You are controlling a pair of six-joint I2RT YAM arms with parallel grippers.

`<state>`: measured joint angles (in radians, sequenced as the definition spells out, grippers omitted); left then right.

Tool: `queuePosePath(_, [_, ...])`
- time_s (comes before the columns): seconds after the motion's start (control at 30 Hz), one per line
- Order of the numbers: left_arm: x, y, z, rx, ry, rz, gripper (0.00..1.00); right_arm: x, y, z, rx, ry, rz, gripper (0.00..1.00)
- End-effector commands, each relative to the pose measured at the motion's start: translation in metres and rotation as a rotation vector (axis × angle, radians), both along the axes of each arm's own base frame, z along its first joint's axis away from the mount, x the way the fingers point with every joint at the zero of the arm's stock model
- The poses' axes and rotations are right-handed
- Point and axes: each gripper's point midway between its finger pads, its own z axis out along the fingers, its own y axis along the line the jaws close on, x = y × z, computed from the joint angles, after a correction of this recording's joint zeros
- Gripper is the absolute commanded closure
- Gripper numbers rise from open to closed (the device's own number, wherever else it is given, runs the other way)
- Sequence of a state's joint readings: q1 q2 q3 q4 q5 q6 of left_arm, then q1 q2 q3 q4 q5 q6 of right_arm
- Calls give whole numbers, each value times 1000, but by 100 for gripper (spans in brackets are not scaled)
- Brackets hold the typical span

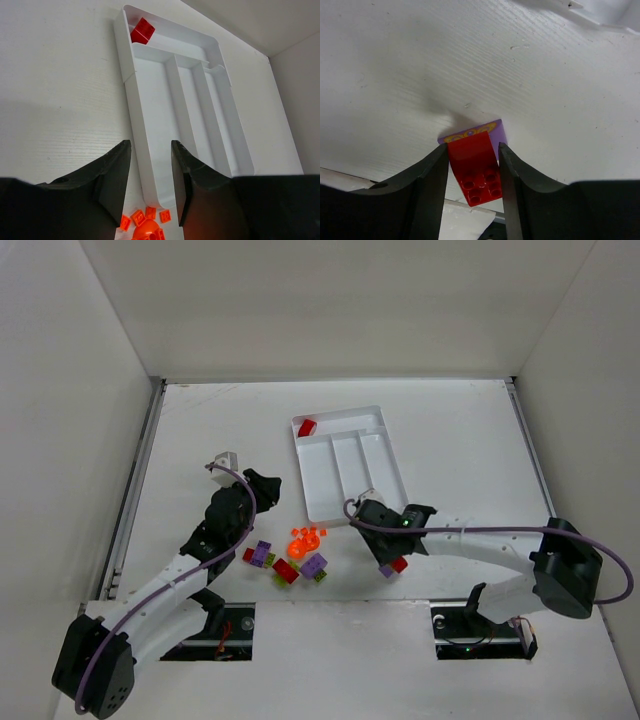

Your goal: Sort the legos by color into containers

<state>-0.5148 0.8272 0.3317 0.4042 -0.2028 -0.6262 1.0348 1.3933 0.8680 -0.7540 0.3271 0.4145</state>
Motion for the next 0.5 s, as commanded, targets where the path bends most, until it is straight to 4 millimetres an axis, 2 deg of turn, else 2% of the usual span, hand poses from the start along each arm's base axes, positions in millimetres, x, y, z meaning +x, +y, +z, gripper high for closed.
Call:
queuePosePath(0.0, [2, -2, 14, -29, -37, -10, 65, 3, 4, 7, 40, -21, -16, 58])
queuePosePath(0.2, [2, -1, 14, -29, -37, -7, 65, 7, 2, 9, 67, -32, -52, 72])
queuePosePath(0.47, [2, -6, 17, -33, -42, -20, 64, 17, 7, 11, 145, -65, -132, 78])
